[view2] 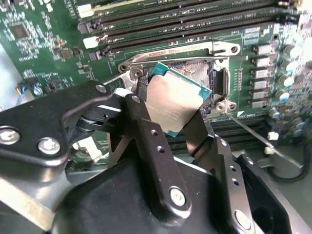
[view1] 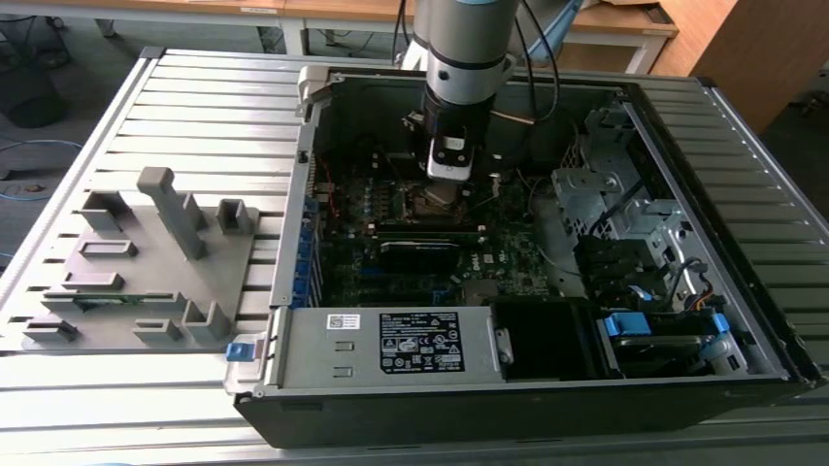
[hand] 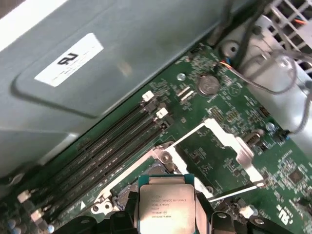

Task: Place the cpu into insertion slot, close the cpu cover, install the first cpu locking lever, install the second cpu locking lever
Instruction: 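Place the cpu into insertion slot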

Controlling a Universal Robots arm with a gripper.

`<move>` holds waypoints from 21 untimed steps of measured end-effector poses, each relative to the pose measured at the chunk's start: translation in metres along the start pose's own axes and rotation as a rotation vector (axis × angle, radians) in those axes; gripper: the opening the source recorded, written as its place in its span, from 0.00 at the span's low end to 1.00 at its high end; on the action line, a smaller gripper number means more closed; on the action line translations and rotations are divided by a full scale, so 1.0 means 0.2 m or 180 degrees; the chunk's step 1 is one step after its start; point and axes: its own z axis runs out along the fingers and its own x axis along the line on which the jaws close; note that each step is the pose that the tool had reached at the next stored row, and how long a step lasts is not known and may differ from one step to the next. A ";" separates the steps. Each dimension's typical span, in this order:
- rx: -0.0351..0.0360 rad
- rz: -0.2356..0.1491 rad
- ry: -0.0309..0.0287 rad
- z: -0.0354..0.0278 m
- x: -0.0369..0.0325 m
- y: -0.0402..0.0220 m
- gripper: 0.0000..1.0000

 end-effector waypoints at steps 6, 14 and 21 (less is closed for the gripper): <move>-0.0002 0.0210 -0.0018 0.000 0.000 0.000 0.54; -0.0002 0.0371 -0.0033 -0.004 0.000 0.001 0.54; -0.0003 0.0433 -0.0038 -0.029 0.000 0.003 0.54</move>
